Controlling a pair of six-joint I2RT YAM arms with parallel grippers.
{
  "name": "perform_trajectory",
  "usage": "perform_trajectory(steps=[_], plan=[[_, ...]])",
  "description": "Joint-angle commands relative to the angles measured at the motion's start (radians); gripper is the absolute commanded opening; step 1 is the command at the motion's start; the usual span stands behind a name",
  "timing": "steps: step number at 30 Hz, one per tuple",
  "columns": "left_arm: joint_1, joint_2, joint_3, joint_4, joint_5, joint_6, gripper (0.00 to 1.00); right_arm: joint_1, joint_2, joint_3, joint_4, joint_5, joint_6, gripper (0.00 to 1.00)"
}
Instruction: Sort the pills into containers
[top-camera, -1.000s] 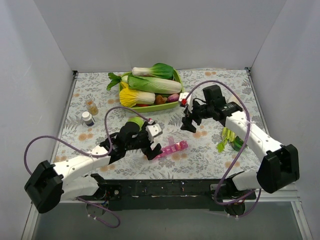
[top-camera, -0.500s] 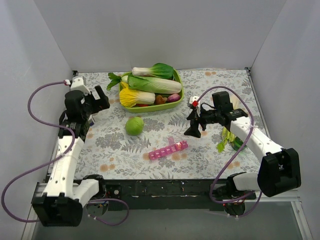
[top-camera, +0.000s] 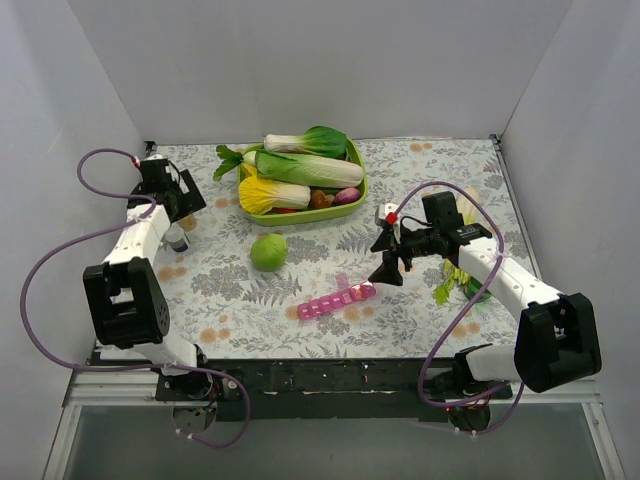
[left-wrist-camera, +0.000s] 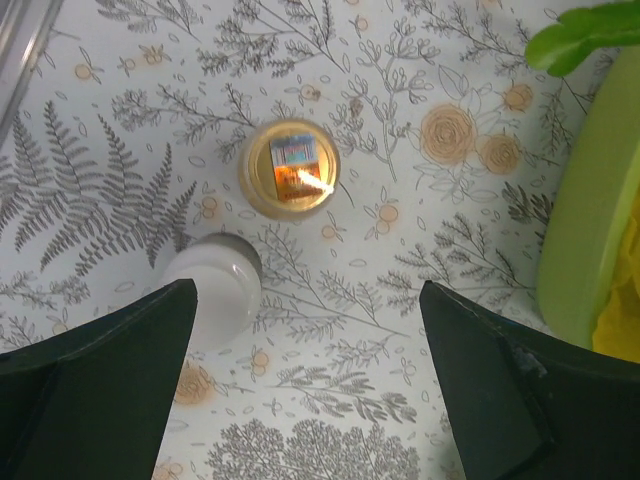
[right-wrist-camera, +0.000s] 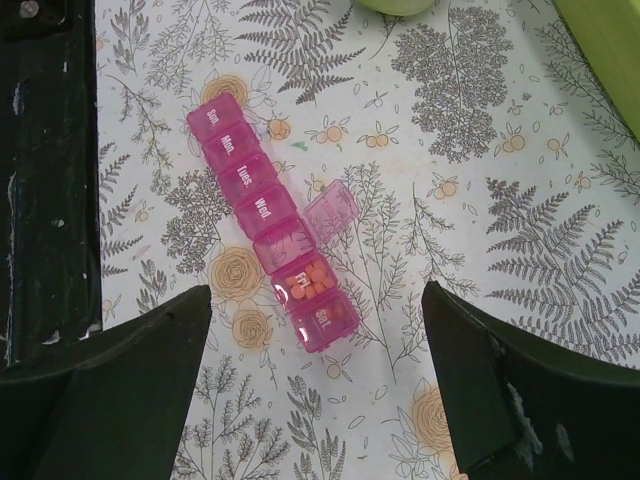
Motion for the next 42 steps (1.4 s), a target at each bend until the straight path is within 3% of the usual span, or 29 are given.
perform_trajectory(steps=[1,9,15,24,27,36,42], plan=[[0.001,0.062,0.096,0.033,-0.098,0.072,0.93,-0.001,0.009,0.019,-0.022,-0.061,-0.039,0.93],[-0.001,0.214,0.18,0.016,-0.116,0.101,0.67,-0.001,0.009,0.025,-0.041,-0.073,-0.05,0.93],[-0.004,0.256,0.226,0.012,-0.11,0.104,0.6,-0.001,0.02,0.021,-0.045,-0.071,-0.058,0.93],[-0.019,0.271,0.275,0.002,-0.112,0.113,0.6,-0.001,0.042,0.021,-0.062,-0.073,-0.075,0.93],[-0.025,0.276,0.269,-0.002,-0.113,0.115,0.53,-0.001,0.048,0.025,-0.07,-0.073,-0.081,0.93],[-0.027,0.276,0.254,-0.017,-0.125,0.115,0.58,-0.003,0.049,0.03,-0.077,-0.071,-0.088,0.93],[-0.025,0.283,0.26,-0.024,-0.127,0.11,0.56,-0.003,0.046,0.029,-0.082,-0.071,-0.092,0.93]])
